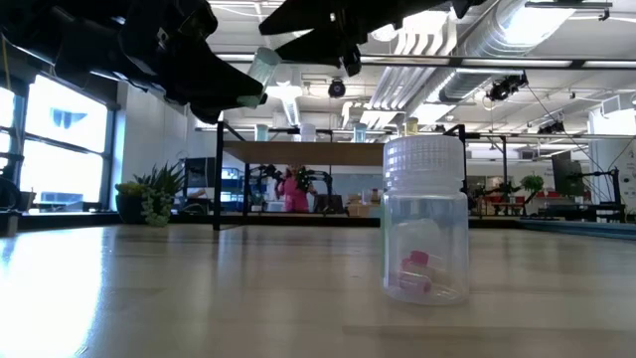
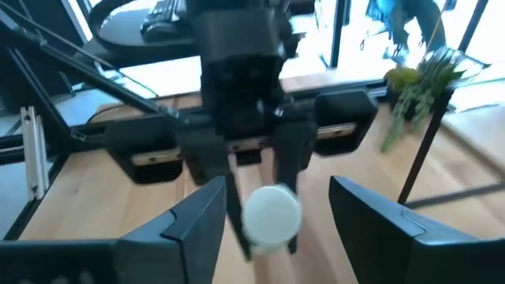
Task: Pick and place medicine bottles onto shelf by color
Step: Put the top green pill bottle on the shelf aligned with the other green pill bottle
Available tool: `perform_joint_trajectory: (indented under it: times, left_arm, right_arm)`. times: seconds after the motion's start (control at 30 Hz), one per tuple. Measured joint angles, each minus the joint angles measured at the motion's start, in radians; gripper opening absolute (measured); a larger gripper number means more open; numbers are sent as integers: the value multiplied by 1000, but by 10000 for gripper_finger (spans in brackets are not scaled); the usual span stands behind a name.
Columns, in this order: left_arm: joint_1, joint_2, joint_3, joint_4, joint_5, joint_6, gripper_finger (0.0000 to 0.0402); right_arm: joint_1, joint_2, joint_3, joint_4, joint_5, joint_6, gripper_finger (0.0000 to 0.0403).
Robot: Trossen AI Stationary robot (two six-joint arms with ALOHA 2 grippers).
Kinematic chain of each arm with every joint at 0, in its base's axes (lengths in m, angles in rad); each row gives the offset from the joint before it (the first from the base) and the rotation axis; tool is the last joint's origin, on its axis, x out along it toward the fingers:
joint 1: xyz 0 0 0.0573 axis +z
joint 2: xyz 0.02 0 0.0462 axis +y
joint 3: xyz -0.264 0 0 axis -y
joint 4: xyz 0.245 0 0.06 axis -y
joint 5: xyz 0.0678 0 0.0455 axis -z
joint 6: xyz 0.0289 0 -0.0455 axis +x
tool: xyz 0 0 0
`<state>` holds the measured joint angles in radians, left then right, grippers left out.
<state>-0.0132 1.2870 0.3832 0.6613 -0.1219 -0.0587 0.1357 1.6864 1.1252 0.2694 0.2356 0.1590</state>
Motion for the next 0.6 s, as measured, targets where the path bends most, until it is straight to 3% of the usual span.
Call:
perform_joint_trajectory:
  times: [0.3,0.6]
  left_arm:
    - [11,-85,0,-28,-70,70,90]
    - [124,-137,-88,77,8,34,90]
  right_arm:
    - [-47,-25,38,54,-3,-61,227]
    - [-108,-23,228,-126,-13,-116,227]
